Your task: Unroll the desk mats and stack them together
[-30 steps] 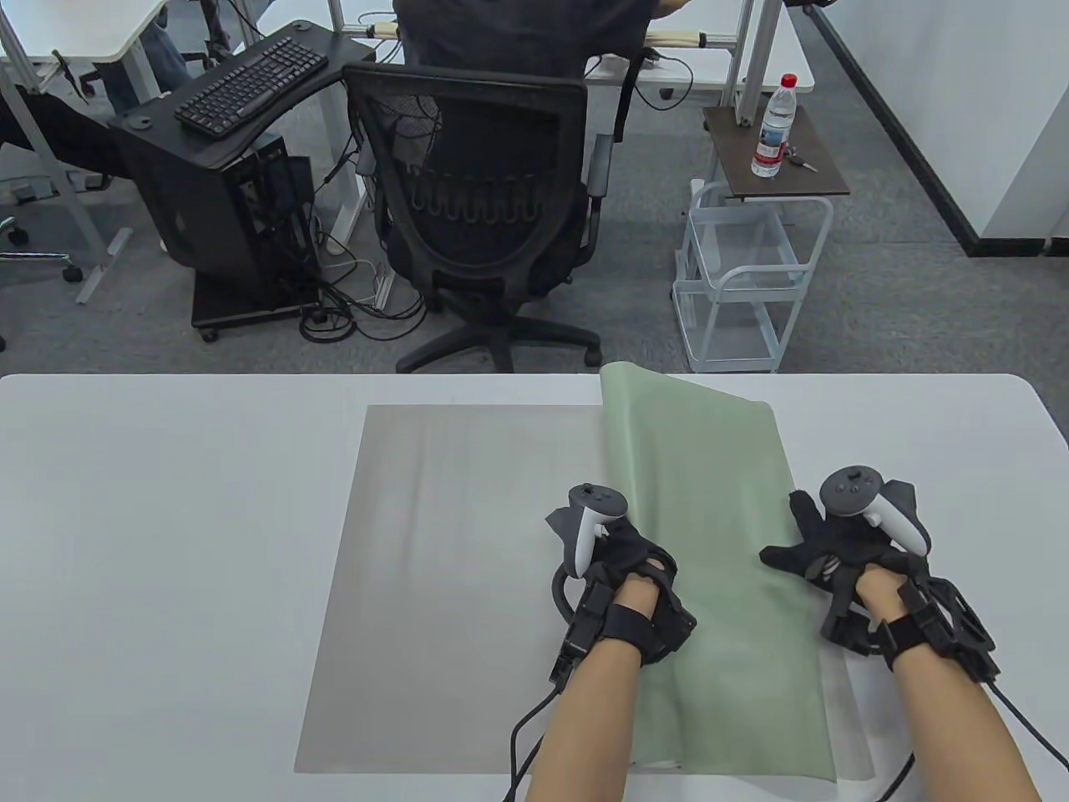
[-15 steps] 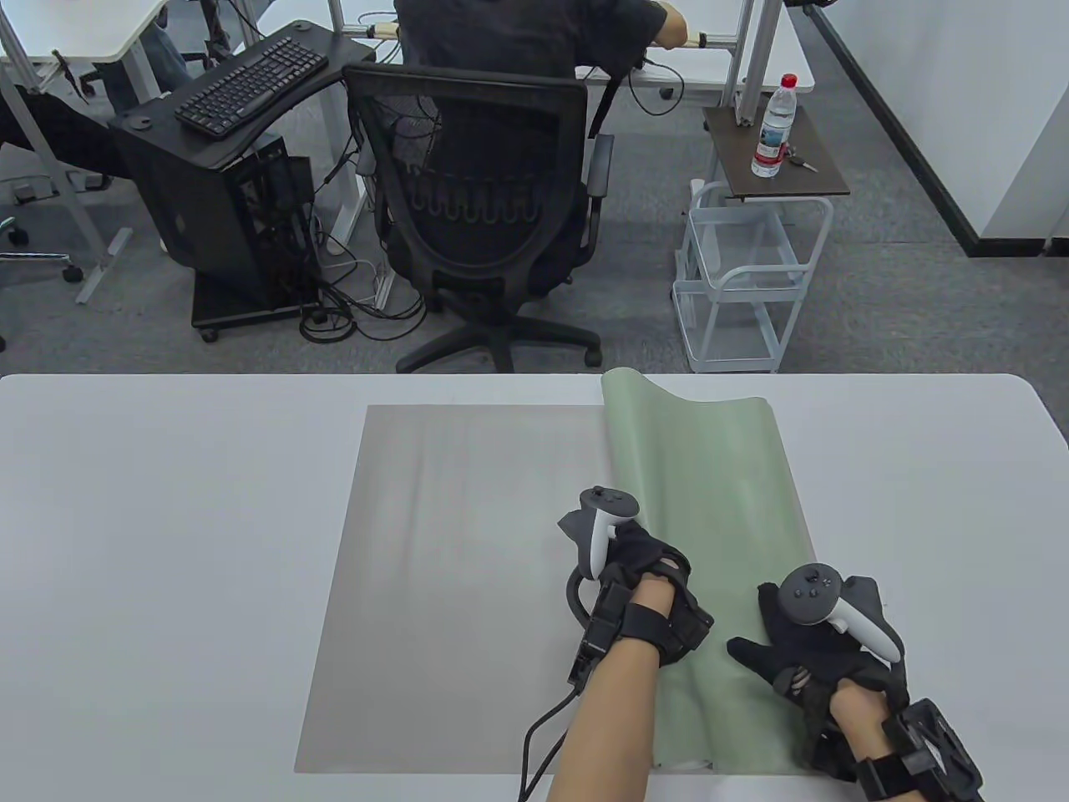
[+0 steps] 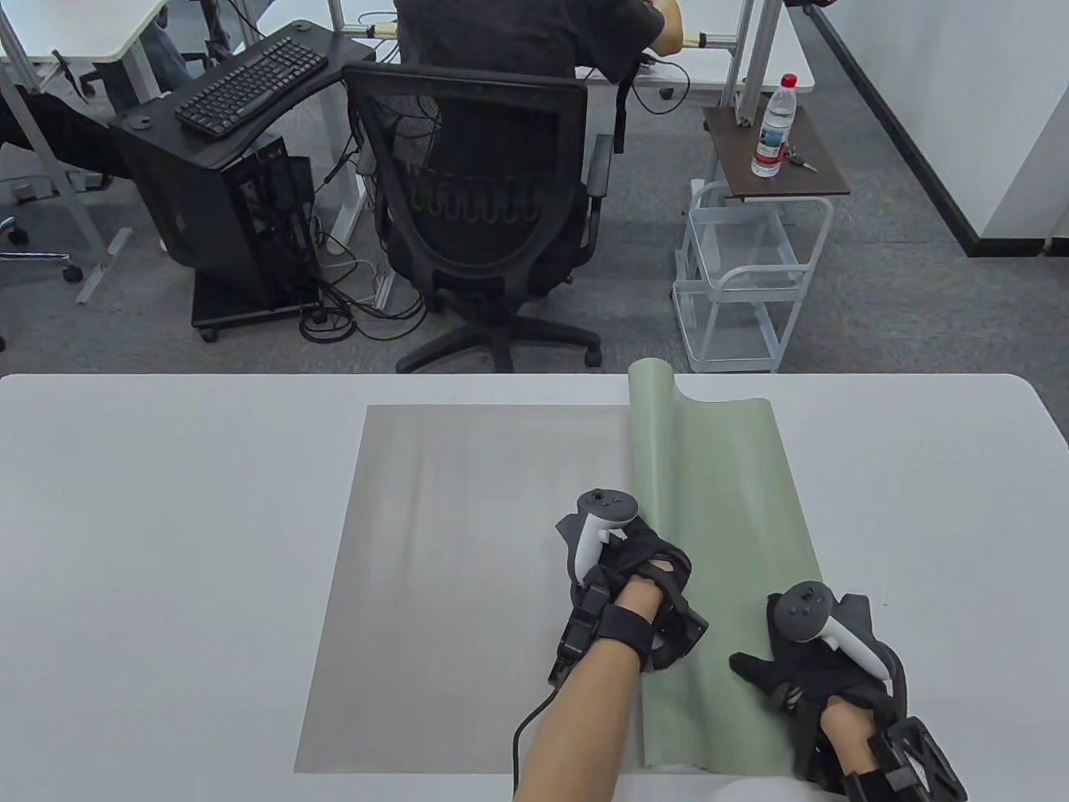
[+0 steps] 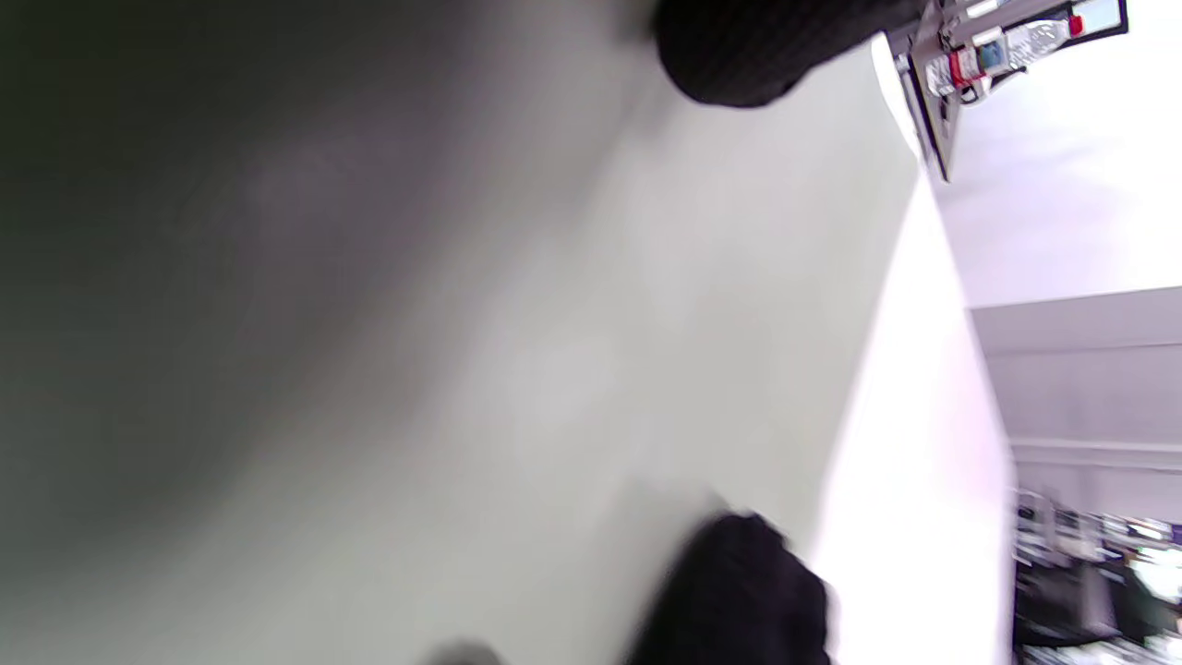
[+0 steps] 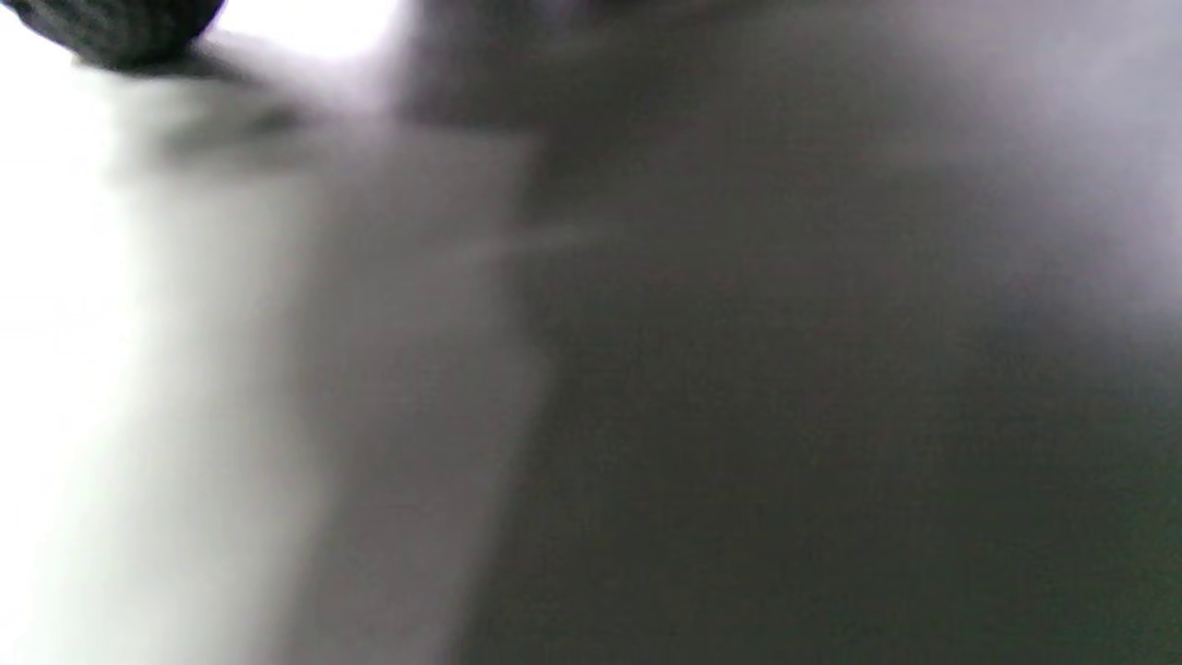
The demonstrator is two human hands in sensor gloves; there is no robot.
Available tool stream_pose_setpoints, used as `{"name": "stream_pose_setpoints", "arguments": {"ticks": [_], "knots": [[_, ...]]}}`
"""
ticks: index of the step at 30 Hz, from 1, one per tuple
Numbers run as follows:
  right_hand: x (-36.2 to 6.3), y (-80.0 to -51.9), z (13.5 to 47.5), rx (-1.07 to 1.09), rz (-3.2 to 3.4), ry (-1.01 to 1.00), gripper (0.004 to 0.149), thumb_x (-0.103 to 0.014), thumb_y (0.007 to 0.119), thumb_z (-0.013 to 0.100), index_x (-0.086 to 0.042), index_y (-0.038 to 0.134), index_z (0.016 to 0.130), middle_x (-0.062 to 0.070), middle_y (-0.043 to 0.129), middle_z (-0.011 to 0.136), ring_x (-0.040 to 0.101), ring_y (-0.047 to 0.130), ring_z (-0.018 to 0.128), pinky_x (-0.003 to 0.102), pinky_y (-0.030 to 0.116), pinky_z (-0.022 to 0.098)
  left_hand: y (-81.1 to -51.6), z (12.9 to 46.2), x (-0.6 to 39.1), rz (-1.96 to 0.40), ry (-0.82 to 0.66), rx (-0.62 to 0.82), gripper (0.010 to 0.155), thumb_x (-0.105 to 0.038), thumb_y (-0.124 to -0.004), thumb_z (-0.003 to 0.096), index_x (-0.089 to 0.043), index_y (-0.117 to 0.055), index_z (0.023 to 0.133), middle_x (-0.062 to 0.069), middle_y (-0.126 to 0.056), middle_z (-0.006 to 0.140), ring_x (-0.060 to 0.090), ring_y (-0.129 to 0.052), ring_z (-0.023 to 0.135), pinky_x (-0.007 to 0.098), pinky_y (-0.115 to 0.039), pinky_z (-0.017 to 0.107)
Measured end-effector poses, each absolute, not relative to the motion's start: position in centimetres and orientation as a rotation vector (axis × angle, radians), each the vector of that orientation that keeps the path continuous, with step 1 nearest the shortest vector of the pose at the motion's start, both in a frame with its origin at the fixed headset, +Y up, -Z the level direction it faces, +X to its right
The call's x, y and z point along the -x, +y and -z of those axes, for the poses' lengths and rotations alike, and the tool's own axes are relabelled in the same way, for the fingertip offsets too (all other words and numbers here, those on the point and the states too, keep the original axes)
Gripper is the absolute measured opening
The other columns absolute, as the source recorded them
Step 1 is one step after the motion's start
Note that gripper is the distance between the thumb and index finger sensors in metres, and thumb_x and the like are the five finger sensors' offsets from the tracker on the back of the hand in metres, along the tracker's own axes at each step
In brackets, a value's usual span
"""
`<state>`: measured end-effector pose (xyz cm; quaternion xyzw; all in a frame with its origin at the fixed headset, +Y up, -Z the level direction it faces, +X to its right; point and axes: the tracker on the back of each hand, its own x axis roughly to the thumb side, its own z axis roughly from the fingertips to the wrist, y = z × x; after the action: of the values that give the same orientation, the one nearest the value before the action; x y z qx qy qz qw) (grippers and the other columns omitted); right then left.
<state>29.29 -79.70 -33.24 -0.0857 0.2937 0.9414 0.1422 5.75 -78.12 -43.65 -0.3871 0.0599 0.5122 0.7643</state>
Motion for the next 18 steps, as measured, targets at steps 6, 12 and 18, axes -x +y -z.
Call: {"name": "stream_pose_setpoints", "arguments": {"ticks": [6, 12, 18], "knots": [[-29.0, -79.6, 33.5, 0.265, -2.749, 0.848, 0.093, -0.067, 0.060, 0.042, -0.022, 0.004, 0.102, 0.012, -0.008, 0.105, 0.044, -0.005, 0.096, 0.059, 0.013, 0.070, -77.9, 43.7, -3.7, -1.238, 0.151, 0.851, 0.092, -0.033, -0.086, 0.0474, -0.011, -0.012, 0.096, 0.006, -0.047, 0.107, 0.031, -0.081, 0.084, 0.047, -0.078, 0.063], [-29.1, -79.7, 33.5, 0.266, -2.750, 0.840, 0.093, -0.067, 0.060, 0.042, -0.023, 0.005, 0.102, 0.011, -0.008, 0.106, 0.044, -0.005, 0.097, 0.059, 0.013, 0.070, -78.8, 43.5, -3.7, -1.312, 0.164, 0.851, 0.062, -0.041, -0.092, 0.0428, -0.025, -0.051, 0.087, 0.001, -0.073, 0.096, 0.025, -0.095, 0.075, 0.039, -0.088, 0.054], [-29.1, -79.6, 33.4, 0.264, -2.750, 0.848, 0.093, -0.067, 0.060, 0.042, -0.023, 0.004, 0.102, 0.011, -0.009, 0.105, 0.044, -0.005, 0.096, 0.059, 0.013, 0.070, -79.1, 43.5, -4.9, -1.490, -0.018, 0.923, 0.072, -0.029, -0.083, 0.0454, -0.018, -0.028, 0.091, 0.015, -0.053, 0.104, 0.040, -0.094, 0.084, 0.054, -0.087, 0.060]]}}
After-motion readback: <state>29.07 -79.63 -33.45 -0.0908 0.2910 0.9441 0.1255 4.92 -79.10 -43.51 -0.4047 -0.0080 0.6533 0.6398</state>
